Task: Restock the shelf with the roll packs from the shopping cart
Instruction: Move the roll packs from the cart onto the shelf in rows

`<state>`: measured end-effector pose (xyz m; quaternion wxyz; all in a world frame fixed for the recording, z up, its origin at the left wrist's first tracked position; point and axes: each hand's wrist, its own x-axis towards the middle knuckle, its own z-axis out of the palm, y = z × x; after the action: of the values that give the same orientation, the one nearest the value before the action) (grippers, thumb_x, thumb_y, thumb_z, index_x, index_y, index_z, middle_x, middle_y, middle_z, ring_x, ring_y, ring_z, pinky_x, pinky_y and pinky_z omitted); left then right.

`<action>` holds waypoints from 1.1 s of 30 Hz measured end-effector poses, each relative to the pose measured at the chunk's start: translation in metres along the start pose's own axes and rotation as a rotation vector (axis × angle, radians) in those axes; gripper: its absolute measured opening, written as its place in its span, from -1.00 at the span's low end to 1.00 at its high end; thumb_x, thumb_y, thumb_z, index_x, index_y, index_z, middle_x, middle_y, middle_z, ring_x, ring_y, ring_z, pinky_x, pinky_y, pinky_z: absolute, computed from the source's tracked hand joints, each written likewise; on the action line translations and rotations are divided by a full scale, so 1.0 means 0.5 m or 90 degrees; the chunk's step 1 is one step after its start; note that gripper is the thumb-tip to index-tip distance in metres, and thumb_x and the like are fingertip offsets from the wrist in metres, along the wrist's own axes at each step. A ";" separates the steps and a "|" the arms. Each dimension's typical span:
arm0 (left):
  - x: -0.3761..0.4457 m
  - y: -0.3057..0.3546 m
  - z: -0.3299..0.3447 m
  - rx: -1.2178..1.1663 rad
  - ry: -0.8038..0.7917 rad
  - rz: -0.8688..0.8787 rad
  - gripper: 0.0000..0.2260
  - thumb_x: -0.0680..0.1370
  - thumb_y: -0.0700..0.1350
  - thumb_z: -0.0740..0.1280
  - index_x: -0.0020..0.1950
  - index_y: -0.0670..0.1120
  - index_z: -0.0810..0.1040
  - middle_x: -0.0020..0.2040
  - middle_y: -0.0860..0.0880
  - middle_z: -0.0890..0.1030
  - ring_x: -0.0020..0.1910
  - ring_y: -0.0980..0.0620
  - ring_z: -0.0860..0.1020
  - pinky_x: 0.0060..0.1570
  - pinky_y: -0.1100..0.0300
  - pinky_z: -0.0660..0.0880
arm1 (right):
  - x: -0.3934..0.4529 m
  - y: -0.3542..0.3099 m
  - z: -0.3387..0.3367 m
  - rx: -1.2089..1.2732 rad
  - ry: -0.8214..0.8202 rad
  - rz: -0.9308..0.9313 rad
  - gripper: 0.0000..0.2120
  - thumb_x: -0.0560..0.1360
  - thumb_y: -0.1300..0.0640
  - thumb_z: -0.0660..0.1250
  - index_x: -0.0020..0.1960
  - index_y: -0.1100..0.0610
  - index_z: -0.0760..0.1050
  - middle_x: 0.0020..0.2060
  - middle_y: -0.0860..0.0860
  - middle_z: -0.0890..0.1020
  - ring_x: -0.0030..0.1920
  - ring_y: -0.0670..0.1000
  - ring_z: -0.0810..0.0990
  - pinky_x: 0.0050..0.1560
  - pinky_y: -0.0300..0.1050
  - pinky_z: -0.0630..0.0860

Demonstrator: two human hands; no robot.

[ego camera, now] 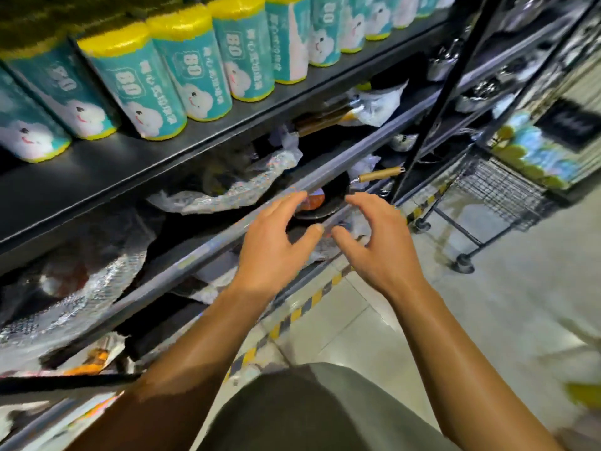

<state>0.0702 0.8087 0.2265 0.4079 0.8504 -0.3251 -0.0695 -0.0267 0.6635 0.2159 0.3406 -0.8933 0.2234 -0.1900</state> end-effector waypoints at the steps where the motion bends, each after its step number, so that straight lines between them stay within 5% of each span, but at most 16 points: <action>1: 0.003 0.016 0.038 -0.006 -0.022 0.007 -0.54 0.55 0.02 0.38 0.44 -0.01 0.47 0.40 0.07 0.50 0.38 0.12 0.41 0.36 0.23 0.33 | -0.014 0.034 -0.030 -0.013 0.006 0.023 -0.59 0.52 0.01 0.39 0.34 0.04 0.49 0.23 -0.09 0.55 0.27 -0.03 0.46 0.26 -0.15 0.37; 5: 0.014 0.087 0.185 -0.022 -0.109 0.021 -0.53 0.52 -0.01 0.39 0.41 -0.10 0.50 0.38 -0.04 0.53 0.32 0.11 0.43 0.27 0.53 0.22 | -0.056 0.157 -0.137 -0.057 0.036 0.092 -0.53 0.48 -0.08 0.35 0.35 0.06 0.49 0.26 -0.03 0.57 0.27 0.03 0.49 0.29 -0.02 0.41; 9: 0.028 0.147 0.305 -0.024 -0.210 0.025 -0.48 0.52 0.05 0.39 0.46 -0.04 0.46 0.42 0.00 0.50 0.40 0.03 0.45 0.38 0.24 0.31 | -0.088 0.253 -0.222 -0.093 0.064 0.172 -0.51 0.50 -0.03 0.41 0.39 0.06 0.47 0.32 0.00 0.54 0.33 0.06 0.46 0.31 -0.09 0.33; 14: 0.076 0.204 0.432 -0.003 -0.311 0.048 -0.38 0.50 0.15 0.29 0.54 0.02 0.33 0.50 0.06 0.40 0.49 0.08 0.30 0.38 0.33 0.16 | -0.110 0.368 -0.286 -0.106 0.092 0.281 -0.43 0.51 -0.03 0.42 0.45 0.11 0.41 0.39 0.04 0.50 0.40 0.09 0.41 0.42 0.01 0.32; 20: 0.204 0.274 0.593 -0.003 -0.392 0.085 -0.45 0.59 0.04 0.36 0.56 0.10 0.28 0.53 0.12 0.32 0.50 0.15 0.23 0.31 0.43 0.06 | -0.059 0.512 -0.369 -0.117 0.123 0.383 -0.38 0.49 -0.13 0.33 0.47 0.12 0.39 0.41 0.04 0.48 0.43 0.09 0.38 0.45 0.01 0.28; 30: 0.437 0.470 0.859 0.041 -0.504 0.285 -0.42 0.56 0.14 0.35 0.55 0.07 0.31 0.56 0.06 0.30 0.54 0.04 0.23 0.51 0.07 0.18 | 0.006 0.710 -0.499 -0.102 0.210 0.578 -0.38 0.52 -0.05 0.41 0.50 0.11 0.33 0.44 0.05 0.43 0.45 0.08 0.36 0.45 -0.04 0.26; 33: 0.473 0.540 0.938 0.032 -0.541 0.326 -0.44 0.57 0.09 0.36 0.54 0.05 0.32 0.55 0.03 0.31 0.54 0.04 0.22 0.50 0.12 0.16 | 0.006 0.765 -0.539 -0.087 0.238 0.632 -0.36 0.52 -0.06 0.41 0.51 0.12 0.32 0.46 0.05 0.42 0.47 0.09 0.34 0.46 -0.03 0.26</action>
<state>-0.0596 0.2375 0.1524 0.2229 0.6490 -0.6628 -0.2999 -0.2601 0.2651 0.1387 0.2850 -0.6511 0.6879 -0.1467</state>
